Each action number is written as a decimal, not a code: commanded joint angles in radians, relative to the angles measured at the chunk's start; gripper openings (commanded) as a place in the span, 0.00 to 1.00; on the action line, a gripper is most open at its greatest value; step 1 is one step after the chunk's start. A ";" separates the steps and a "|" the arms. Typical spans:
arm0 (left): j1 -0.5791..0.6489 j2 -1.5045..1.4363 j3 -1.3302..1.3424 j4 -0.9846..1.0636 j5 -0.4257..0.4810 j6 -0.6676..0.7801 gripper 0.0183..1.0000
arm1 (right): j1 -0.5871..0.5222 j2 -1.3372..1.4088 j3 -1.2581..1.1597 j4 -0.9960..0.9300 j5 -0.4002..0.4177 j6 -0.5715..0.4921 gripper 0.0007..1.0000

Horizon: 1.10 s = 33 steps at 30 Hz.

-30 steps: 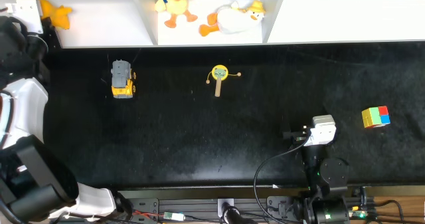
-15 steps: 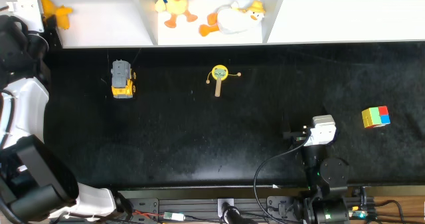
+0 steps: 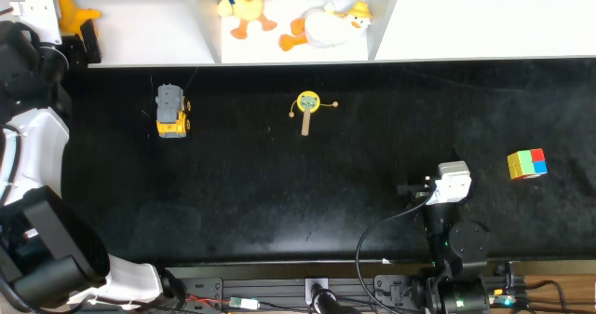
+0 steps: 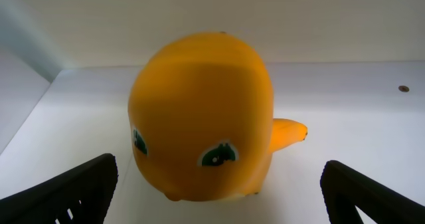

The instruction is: Store Toys

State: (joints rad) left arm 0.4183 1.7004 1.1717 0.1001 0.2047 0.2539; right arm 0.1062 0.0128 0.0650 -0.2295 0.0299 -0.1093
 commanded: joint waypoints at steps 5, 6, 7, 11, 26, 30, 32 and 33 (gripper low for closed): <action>-0.010 -0.039 0.008 -0.103 -0.006 0.008 1.00 | 0.005 -0.008 0.003 0.002 -0.004 0.000 1.00; -0.010 -0.050 0.000 -0.107 -0.012 0.008 1.00 | 0.005 -0.008 0.003 0.002 -0.004 0.000 0.99; -0.009 -0.065 -0.014 -0.106 -0.018 0.008 1.00 | 0.005 -0.008 0.003 0.002 -0.004 0.000 0.99; 0.003 -0.145 -0.090 -0.104 -0.025 0.008 1.00 | 0.005 -0.008 0.002 0.002 -0.004 0.000 0.99; 0.018 -0.497 -0.509 -0.091 0.014 0.003 1.00 | 0.005 -0.008 0.003 0.002 -0.004 0.000 1.00; 0.018 -0.545 -0.583 -0.101 0.030 -0.047 1.00 | 0.005 -0.008 0.003 0.002 -0.004 0.000 0.99; 0.018 -0.572 -0.600 -0.138 0.072 -0.050 1.00 | 0.005 -0.008 0.003 0.002 -0.004 0.000 1.00; 0.018 -0.592 -0.604 -0.166 0.095 -0.050 1.00 | 0.005 -0.008 0.003 0.002 -0.004 0.000 0.99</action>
State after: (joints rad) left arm 0.4328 1.1599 0.5861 -0.0418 0.2287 0.2337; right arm 0.1062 0.0128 0.0650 -0.2291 0.0296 -0.1089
